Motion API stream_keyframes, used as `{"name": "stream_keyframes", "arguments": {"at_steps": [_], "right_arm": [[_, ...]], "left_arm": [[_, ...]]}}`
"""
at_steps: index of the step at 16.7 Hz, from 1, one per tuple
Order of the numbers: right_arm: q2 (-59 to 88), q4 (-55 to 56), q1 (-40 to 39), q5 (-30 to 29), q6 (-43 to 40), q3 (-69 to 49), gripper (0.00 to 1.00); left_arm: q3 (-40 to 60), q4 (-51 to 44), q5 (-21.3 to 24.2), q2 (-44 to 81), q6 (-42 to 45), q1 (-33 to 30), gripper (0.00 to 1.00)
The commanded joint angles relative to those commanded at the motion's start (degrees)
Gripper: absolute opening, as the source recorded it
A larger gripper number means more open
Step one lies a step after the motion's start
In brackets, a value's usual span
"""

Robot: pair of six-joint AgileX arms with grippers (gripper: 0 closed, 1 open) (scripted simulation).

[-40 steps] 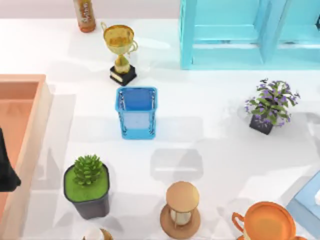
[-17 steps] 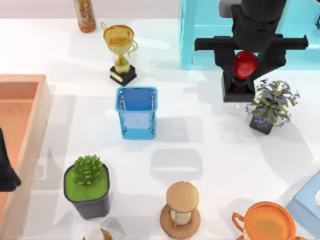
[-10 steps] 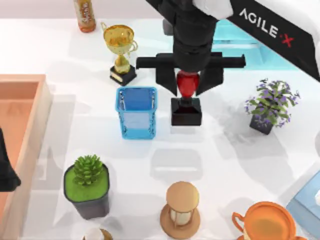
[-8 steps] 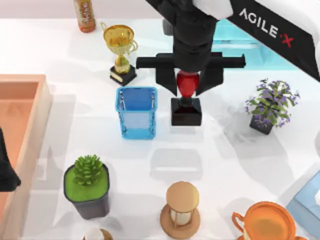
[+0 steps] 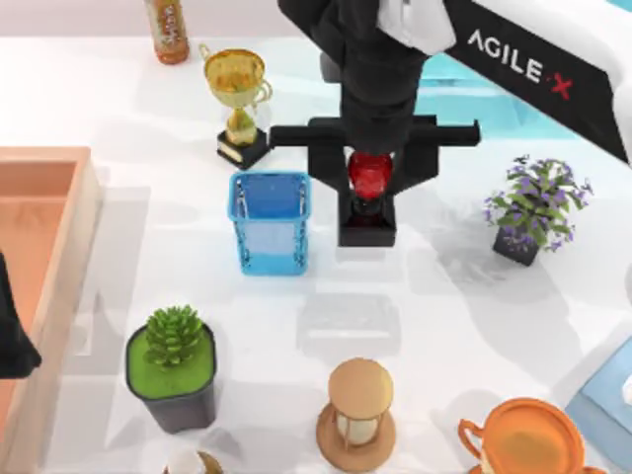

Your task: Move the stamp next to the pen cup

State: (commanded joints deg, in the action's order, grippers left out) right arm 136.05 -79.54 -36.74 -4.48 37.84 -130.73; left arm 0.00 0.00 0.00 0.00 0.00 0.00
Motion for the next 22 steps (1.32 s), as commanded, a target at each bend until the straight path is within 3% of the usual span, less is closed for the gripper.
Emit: {"name": "stream_keyframes", "arguments": {"at_steps": [3,16,22], "right_arm": [[0.0,0.0,0.0,0.0,0.0,0.0,0.0],[0.0,0.0,0.0,0.0,0.0,0.0,0.98],[0.0,0.0,0.0,0.0,0.0,0.0,1.0]], "left_arm": [[0.0,0.0,0.0,0.0,0.0,0.0,1.0],[0.0,0.0,0.0,0.0,0.0,0.0,1.0],[0.0,0.0,0.0,0.0,0.0,0.0,1.0]]}}
